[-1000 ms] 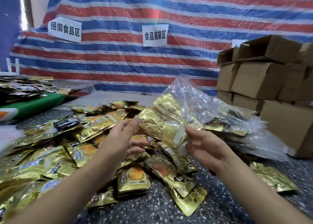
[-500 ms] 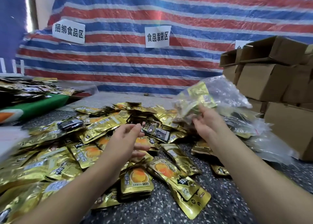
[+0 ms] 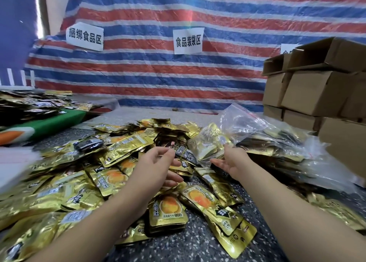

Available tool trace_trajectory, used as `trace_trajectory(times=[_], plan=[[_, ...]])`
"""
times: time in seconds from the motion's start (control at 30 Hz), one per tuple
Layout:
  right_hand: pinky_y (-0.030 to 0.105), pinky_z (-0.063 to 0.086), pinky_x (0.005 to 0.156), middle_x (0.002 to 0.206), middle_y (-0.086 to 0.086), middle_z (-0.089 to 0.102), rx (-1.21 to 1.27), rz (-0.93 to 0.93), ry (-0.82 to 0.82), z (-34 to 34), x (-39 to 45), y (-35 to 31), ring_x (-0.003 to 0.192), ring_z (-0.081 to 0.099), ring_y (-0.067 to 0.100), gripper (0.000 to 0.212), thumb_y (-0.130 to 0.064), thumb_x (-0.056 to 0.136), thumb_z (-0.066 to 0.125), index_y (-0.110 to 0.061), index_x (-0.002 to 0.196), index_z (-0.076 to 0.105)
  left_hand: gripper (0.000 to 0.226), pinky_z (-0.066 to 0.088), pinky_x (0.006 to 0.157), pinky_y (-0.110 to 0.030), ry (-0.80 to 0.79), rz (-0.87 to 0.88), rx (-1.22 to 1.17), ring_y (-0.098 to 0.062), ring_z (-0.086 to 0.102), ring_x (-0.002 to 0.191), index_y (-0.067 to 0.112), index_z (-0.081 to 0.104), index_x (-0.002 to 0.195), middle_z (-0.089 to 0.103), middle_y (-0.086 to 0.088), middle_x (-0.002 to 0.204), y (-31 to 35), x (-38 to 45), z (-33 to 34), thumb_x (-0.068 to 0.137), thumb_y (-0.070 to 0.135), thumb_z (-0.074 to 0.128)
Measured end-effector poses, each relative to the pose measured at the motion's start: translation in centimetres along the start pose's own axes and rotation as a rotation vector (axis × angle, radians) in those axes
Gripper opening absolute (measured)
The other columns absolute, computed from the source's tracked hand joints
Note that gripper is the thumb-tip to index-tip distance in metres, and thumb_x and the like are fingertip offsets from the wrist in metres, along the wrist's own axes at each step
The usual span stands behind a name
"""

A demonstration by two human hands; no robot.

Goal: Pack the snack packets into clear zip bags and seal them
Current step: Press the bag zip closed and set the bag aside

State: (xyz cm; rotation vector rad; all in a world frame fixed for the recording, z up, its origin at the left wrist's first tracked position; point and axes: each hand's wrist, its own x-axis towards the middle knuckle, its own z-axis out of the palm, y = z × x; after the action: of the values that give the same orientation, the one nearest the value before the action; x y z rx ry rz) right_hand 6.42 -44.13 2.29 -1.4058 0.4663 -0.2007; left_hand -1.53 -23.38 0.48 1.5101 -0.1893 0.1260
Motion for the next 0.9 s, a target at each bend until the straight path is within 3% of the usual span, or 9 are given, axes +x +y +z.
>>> trace_trajectory(times=[0.1,0.17,0.27,0.33,0.43,0.53,0.67,0.8,0.9], plan=[[0.027,0.057,0.045,0.116,0.023,0.062,0.091,-0.039,0.147,-0.8,0.2,-0.1,0.068,0.068,0.025,0.039,-0.013,0.106,0.042,0.000,0.143,0.040,0.019,0.053,0.055,-0.026,0.001,0.003,0.004,-0.021,0.071,0.064,0.021,0.060,0.109,0.073,-0.002,0.091,-0.1,0.1,-0.1,0.099,0.035,0.053],[0.025,0.052,0.042,0.085,0.017,0.067,0.068,-0.110,0.228,-1.6,0.0,0.0,0.062,0.068,0.022,0.023,-0.017,0.105,0.045,-0.003,0.121,0.056,0.017,0.054,0.055,-0.026,-0.002,0.001,-0.004,-0.020,0.071,0.064,0.021,0.060,0.108,0.073,0.000,0.085,-0.2,0.2,-0.3,0.099,0.035,0.054],[0.023,0.051,0.045,0.087,0.017,0.071,-0.045,-0.199,0.343,-3.2,-0.2,0.7,0.062,0.069,0.020,0.015,-0.021,0.103,0.052,-0.009,0.096,0.056,0.017,0.053,0.054,-0.023,-0.003,-0.005,0.011,-0.019,0.071,0.063,0.021,0.062,0.105,0.073,0.001,0.083,-0.2,0.1,-0.2,0.099,0.034,0.054],[0.033,0.058,0.064,0.096,0.019,0.071,-0.041,-0.200,0.380,-4.2,-0.4,1.2,0.075,0.071,0.026,0.003,-0.013,0.100,0.054,-0.011,0.098,0.055,0.017,0.052,0.052,-0.022,0.000,-0.008,0.012,-0.019,0.071,0.063,0.019,0.063,0.103,0.073,0.000,0.084,-0.2,0.0,-0.1,0.099,0.032,0.054],[0.036,0.056,0.074,0.108,0.016,0.065,-0.035,-0.222,0.438,-5.3,-0.9,1.3,0.091,0.069,0.030,0.013,-0.001,0.093,0.054,-0.010,0.103,0.053,0.018,0.052,0.051,-0.022,-0.008,-0.011,0.022,-0.018,0.070,0.062,0.016,0.064,0.100,0.073,0.002,0.081,-0.1,-0.1,-0.2,0.100,0.030,0.053],[0.039,0.057,0.077,0.106,0.015,0.063,-0.042,-0.270,0.383,-5.2,-2.4,1.1,0.094,0.067,0.031,0.015,-0.003,0.094,0.054,-0.009,0.108,0.054,0.019,0.052,0.051,-0.022,-0.003,0.004,0.050,-0.016,0.069,0.060,0.015,0.066,0.097,0.073,0.003,0.079,0.1,-0.2,-0.3,0.101,0.027,0.052],[0.032,0.052,0.064,0.092,0.013,0.063,-0.154,-0.302,0.188,-3.8,-4.7,1.5,0.073,0.064,0.021,0.015,-0.015,0.101,0.049,-0.005,0.097,0.059,0.018,0.046,0.046,-0.018,0.042,0.090,0.161,-0.013,0.062,0.051,0.017,0.068,0.092,0.068,0.004,0.062,0.0,-0.2,-0.4,0.101,0.019,0.052],[0.025,0.047,0.052,0.071,0.008,0.059,-0.223,-0.358,0.007,-2.6,-6.2,2.8,0.056,0.059,0.014,0.033,-0.025,0.105,0.045,-0.005,0.083,0.061,0.026,0.043,0.046,-0.019,0.086,0.174,0.307,-0.009,0.052,0.040,0.023,0.070,0.084,0.055,0.003,0.045,0.0,-0.4,-0.6,0.100,0.033,0.052],[0.031,0.048,0.056,0.055,0.007,0.060,-0.298,-0.384,-0.124,-2.0,-6.9,3.6,0.046,0.056,0.011,0.043,-0.034,0.104,0.045,-0.007,0.074,0.057,0.045,0.039,0.043,-0.019,0.096,0.191,0.339,-0.013,0.046,0.038,0.019,0.067,0.069,0.049,0.000,0.043,0.3,-0.7,-0.5,0.099,0.045,0.047]])
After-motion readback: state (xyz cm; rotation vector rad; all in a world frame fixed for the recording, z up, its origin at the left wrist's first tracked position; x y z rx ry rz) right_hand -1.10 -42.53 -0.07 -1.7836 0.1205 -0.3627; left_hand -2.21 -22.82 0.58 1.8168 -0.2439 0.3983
